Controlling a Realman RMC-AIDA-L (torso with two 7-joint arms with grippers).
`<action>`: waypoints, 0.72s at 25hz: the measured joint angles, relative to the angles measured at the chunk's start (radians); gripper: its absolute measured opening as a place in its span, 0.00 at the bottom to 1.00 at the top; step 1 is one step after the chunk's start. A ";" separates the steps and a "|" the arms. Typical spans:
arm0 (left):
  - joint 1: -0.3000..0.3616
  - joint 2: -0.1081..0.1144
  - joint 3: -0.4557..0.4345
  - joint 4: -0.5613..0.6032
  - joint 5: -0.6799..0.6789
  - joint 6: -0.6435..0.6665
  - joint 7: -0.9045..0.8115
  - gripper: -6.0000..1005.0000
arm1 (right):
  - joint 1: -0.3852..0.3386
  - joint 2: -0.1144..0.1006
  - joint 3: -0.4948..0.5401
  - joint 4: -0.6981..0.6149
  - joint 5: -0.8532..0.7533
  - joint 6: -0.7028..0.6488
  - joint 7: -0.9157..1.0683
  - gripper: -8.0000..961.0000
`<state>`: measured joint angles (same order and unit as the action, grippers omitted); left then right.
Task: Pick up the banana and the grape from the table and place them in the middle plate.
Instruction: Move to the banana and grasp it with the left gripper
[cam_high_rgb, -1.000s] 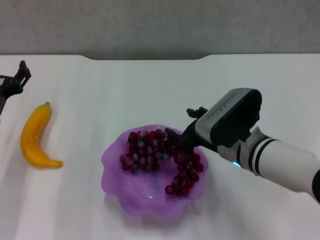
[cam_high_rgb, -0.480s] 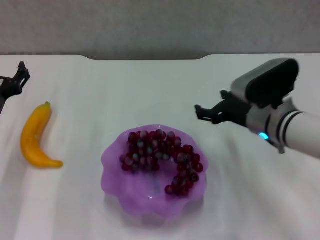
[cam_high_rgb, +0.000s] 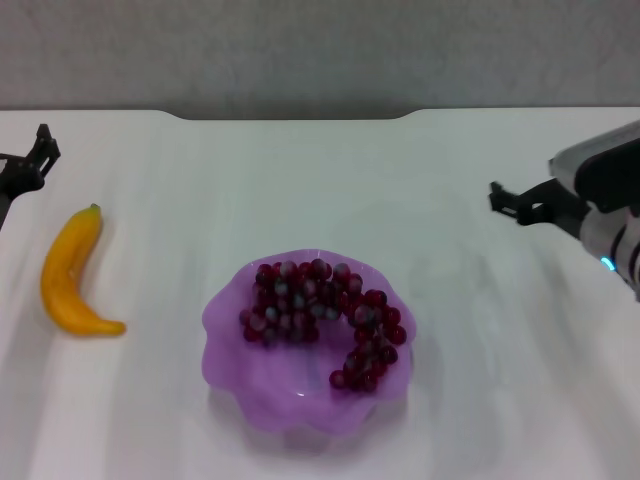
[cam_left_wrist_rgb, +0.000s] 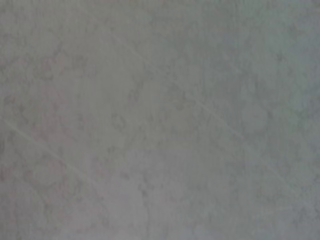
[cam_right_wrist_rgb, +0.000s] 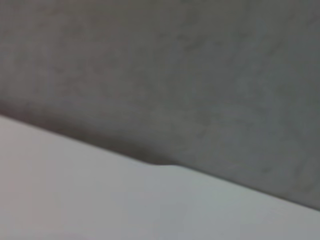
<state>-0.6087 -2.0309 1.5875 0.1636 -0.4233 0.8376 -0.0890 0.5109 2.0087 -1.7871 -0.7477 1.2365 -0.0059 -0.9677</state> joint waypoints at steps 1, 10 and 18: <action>-0.001 0.000 0.000 0.000 0.000 0.000 0.000 0.76 | -0.004 0.000 -0.001 0.004 0.002 -0.027 0.002 0.92; -0.020 -0.001 0.000 0.001 0.000 0.000 0.000 0.76 | 0.036 -0.001 -0.067 0.119 -0.002 -0.227 0.091 0.91; -0.021 -0.002 0.000 0.001 0.000 0.000 0.000 0.76 | 0.125 -0.008 -0.181 0.365 -0.226 -0.444 0.659 0.88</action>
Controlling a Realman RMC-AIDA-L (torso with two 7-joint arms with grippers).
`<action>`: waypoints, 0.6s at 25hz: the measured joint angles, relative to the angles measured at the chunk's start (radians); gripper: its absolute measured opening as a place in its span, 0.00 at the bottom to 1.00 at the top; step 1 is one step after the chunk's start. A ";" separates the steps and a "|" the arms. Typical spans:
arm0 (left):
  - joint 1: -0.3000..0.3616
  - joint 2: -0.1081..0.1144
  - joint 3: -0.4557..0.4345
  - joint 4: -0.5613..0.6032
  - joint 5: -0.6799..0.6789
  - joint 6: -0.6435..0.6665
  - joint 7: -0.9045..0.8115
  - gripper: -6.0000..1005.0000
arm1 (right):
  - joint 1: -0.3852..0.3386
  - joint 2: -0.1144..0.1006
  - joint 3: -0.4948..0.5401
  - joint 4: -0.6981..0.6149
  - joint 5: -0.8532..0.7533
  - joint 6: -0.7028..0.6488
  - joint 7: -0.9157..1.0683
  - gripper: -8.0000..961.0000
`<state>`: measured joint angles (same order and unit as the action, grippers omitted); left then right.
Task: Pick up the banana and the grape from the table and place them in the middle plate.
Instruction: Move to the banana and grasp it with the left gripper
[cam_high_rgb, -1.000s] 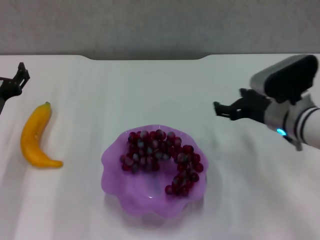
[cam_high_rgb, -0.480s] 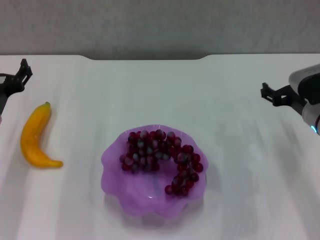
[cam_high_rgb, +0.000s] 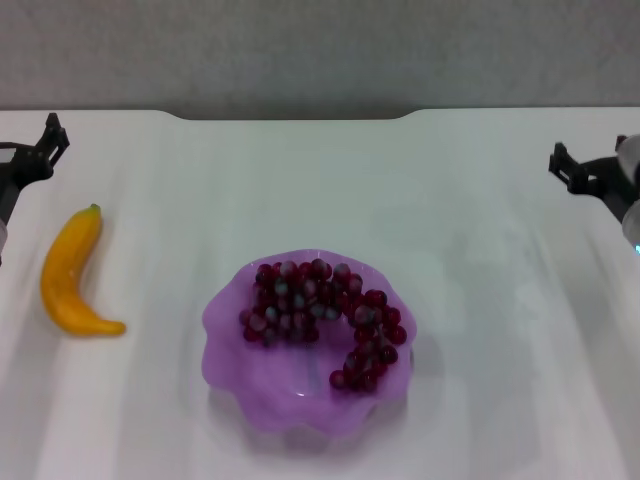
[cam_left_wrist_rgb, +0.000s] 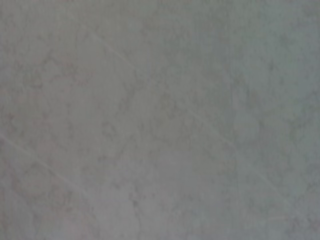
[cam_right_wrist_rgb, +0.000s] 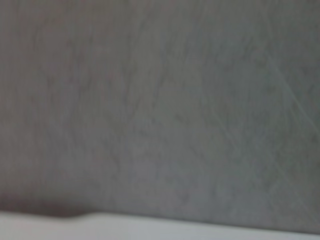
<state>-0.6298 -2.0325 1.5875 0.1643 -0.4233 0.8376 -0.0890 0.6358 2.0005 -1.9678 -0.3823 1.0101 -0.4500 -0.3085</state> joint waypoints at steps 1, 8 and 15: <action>0.001 0.000 0.000 -0.001 0.000 0.000 0.000 0.76 | 0.000 0.000 0.000 0.017 -0.067 -0.028 0.097 0.88; 0.001 0.000 0.000 -0.001 0.000 0.000 0.000 0.75 | -0.022 0.010 -0.001 0.099 -0.293 -0.256 0.395 0.88; 0.000 0.000 0.000 0.000 0.000 0.000 0.000 0.75 | -0.021 0.012 -0.002 0.115 -0.293 -0.249 0.387 0.88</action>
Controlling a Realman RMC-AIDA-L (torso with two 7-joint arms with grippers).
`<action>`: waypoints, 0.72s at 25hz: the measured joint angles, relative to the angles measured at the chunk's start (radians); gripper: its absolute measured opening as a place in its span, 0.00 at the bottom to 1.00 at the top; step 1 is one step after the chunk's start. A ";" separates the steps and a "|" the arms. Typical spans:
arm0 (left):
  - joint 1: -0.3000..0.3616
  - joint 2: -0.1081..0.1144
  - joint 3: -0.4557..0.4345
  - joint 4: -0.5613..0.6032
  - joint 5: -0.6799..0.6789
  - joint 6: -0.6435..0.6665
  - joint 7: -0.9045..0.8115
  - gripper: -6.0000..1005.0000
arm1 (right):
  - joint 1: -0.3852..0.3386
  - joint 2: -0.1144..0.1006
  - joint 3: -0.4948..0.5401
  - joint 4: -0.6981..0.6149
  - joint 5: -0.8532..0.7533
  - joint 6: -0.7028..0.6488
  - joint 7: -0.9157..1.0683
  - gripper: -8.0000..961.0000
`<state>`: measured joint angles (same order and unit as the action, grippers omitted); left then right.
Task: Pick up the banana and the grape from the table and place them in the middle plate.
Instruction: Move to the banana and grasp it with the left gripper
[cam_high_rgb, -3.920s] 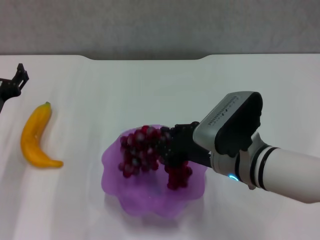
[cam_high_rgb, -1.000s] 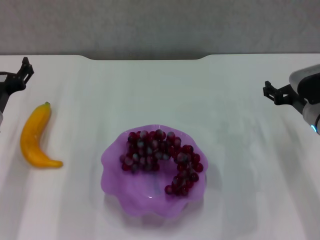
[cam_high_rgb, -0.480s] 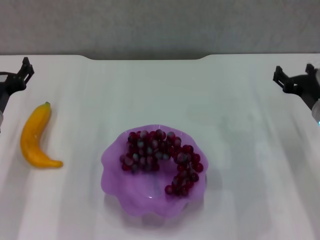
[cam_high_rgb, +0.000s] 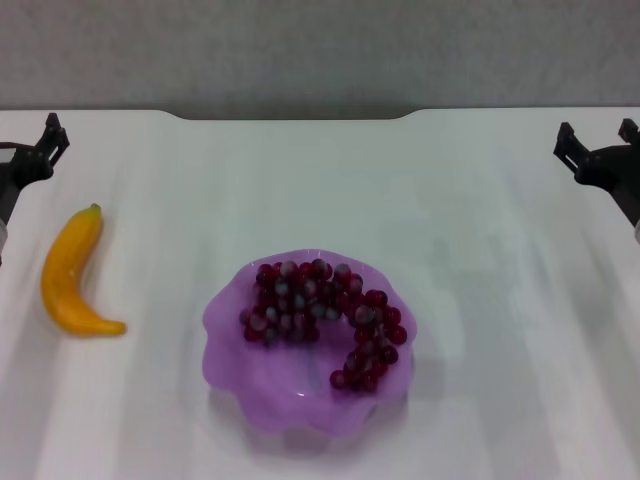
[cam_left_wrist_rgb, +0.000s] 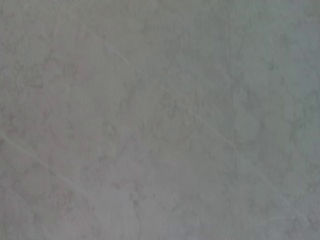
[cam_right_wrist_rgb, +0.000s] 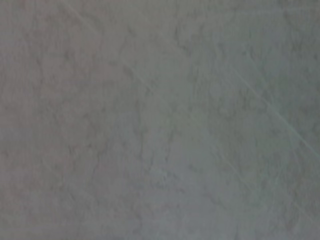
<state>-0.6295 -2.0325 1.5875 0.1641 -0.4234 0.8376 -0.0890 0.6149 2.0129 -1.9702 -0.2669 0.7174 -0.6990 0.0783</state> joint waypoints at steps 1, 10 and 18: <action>0.000 0.000 0.000 0.000 0.000 0.000 0.000 0.75 | -0.001 0.000 0.000 0.000 0.000 0.000 -0.001 0.88; -0.002 0.000 0.002 0.000 0.000 0.000 0.002 0.75 | -0.032 0.008 0.011 0.016 0.010 -0.105 0.004 0.88; 0.000 0.005 0.100 0.062 0.000 -0.092 0.006 0.74 | -0.045 0.008 0.007 0.021 0.009 -0.111 0.002 0.88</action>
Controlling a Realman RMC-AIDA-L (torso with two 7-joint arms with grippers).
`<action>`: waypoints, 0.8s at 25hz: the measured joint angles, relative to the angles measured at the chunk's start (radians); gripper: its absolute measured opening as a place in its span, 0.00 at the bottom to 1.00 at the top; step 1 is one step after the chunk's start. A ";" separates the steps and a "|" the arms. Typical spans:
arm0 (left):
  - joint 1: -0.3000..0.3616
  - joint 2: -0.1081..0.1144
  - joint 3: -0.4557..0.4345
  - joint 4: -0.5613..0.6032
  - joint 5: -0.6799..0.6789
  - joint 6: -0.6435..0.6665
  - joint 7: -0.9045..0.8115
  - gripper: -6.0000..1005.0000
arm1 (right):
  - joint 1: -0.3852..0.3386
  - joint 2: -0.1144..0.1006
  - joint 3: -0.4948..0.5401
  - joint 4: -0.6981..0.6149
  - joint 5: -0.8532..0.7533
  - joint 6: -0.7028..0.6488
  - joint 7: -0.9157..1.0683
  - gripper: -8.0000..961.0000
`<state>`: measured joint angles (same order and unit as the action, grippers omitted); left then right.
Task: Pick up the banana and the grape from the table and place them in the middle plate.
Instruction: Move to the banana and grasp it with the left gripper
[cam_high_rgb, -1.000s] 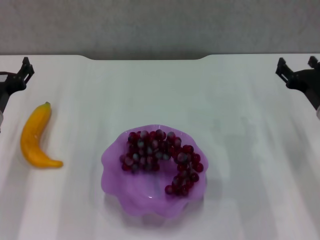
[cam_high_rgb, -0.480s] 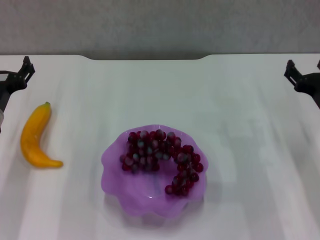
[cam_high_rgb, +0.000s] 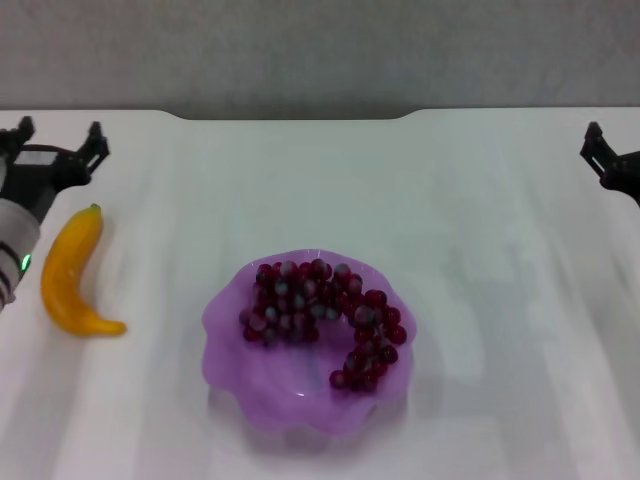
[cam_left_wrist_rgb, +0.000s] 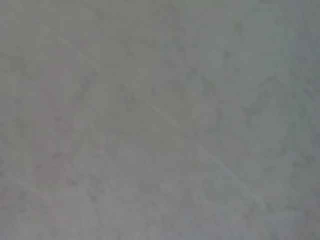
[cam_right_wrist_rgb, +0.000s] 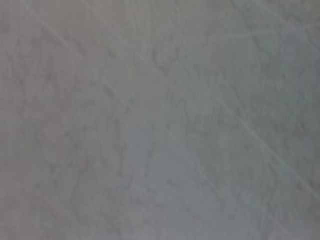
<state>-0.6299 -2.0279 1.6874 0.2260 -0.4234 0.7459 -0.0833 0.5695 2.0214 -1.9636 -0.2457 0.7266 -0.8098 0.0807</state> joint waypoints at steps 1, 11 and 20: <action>0.003 0.002 0.001 0.031 0.000 -0.046 -0.001 0.74 | -0.001 0.000 -0.001 0.002 0.000 0.000 -0.001 0.88; 0.040 0.044 -0.035 0.301 0.000 -0.457 0.018 0.74 | -0.008 -0.001 -0.004 0.006 -0.002 0.010 -0.004 0.88; 0.044 0.010 -0.297 0.511 0.002 -0.868 0.273 0.74 | -0.011 -0.001 -0.004 0.008 -0.002 0.010 -0.005 0.88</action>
<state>-0.5859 -2.0175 1.3900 0.7369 -0.4217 -0.1218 0.1897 0.5584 2.0201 -1.9680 -0.2377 0.7245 -0.7999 0.0759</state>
